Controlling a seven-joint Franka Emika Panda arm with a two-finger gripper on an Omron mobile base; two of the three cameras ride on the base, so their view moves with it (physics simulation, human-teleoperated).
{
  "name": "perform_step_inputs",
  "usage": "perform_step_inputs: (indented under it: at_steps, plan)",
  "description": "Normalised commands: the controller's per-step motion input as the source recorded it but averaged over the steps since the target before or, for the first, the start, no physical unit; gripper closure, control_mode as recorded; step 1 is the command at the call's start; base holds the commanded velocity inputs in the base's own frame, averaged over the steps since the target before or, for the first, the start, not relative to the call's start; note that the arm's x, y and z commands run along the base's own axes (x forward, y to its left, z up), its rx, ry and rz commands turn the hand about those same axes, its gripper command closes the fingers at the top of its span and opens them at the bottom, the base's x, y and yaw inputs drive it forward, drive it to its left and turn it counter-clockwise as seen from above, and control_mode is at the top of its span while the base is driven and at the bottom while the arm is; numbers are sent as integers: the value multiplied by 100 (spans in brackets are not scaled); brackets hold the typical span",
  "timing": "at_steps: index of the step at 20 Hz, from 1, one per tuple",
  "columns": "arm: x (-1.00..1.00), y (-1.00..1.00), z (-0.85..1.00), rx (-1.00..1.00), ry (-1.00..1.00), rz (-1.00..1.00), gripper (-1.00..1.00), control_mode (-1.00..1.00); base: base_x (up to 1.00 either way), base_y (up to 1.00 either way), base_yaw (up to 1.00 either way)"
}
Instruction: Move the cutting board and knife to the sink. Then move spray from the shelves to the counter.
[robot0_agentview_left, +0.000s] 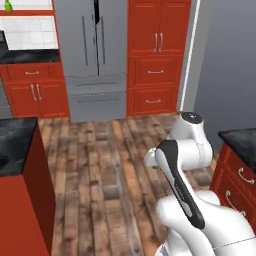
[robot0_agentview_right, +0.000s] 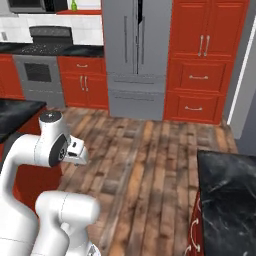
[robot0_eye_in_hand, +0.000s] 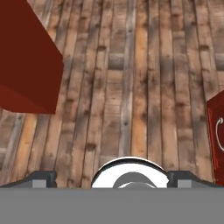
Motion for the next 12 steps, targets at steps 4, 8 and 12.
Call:
perform_step_inputs:
  at_steps: [4, 8, 12]
  plan:
    - [0, 0, 0, 0, 0, 0, -100, 100, 89, 14, 0]
    - [0, 0, 0, 0, 0, 0, -100, 100, 89, 14, 0]
    - [0, 0, 0, 0, 0, 0, -100, 100, 90, 13, 5]
